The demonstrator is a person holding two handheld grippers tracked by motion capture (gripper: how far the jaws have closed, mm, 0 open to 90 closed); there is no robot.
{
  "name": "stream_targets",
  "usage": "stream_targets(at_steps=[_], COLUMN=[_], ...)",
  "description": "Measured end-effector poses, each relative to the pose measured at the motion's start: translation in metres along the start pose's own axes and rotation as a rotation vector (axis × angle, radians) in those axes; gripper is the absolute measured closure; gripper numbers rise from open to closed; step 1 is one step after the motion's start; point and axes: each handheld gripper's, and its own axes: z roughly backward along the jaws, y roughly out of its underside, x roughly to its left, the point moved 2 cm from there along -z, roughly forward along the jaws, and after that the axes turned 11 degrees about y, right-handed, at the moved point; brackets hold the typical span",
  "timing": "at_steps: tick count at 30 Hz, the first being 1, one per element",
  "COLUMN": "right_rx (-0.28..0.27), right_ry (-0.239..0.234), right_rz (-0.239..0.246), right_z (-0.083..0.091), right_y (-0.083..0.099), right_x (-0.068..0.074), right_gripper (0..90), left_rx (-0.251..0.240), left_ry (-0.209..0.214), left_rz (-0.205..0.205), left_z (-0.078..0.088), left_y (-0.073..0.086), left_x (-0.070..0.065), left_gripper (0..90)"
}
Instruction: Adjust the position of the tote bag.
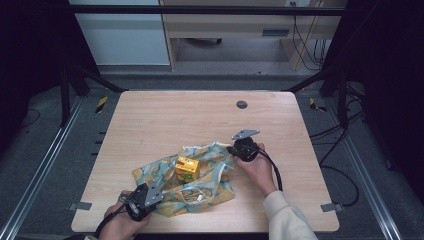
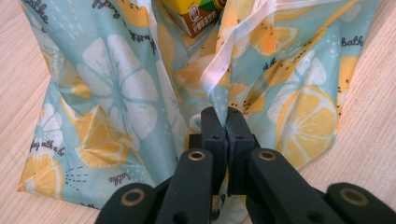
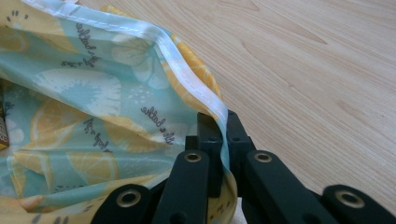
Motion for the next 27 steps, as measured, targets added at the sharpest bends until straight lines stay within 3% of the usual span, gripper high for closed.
stream_targets(at_steps=[1, 3, 5, 10, 13, 16, 20, 23, 27], right_rx=[-0.008, -0.027, -0.044, -0.110, -0.139, -0.151, -0.160, -0.156, -0.133], right_ry=[0.004, 0.015, 0.034, 0.066, 0.059, 0.048, 0.032, 0.023, 0.016], right_rz=[0.008, 0.008, 0.013, 0.020, 0.011, 0.010, 0.013, 0.006, -0.012], right_z=[0.002, 0.009, 0.020, 0.050, 0.063, 0.073, 0.087, 0.095, 0.101], right_y=[-0.001, -0.004, -0.009, -0.016, -0.019, -0.021, -0.017, -0.009, 0.007], right_x=[0.000, 0.002, 0.004, 0.009, 0.012, 0.015, 0.020, 0.022, 0.023], right_gripper=[82.7, 65.2, 51.2, 29.7, 24.7, 22.1, 21.6, 21.5, 21.0], left_rx=[-0.021, -0.055, -0.095, -0.165, -0.234, -0.276, -0.397, -0.409, -0.342], left_ry=[-0.011, -0.035, -0.048, -0.055, -0.053, -0.062, -0.056, -0.096, -0.137], left_rz=[0.005, 0.016, 0.021, 0.049, 0.064, 0.041, 0.079, 0.103, 0.179], left_z=[0.001, 0.004, 0.007, 0.015, 0.024, 0.038, 0.060, 0.068, 0.055], left_y=[-0.001, -0.004, -0.007, -0.012, -0.017, -0.022, -0.024, -0.032, -0.040], left_x=[0.000, 0.002, 0.003, 0.004, 0.003, 0.006, 0.014, 0.027, 0.054], left_gripper=[84.7, 66.3, 55.3, 37.9, 35.1, 32.7, 31.4, 30.6, 29.4])
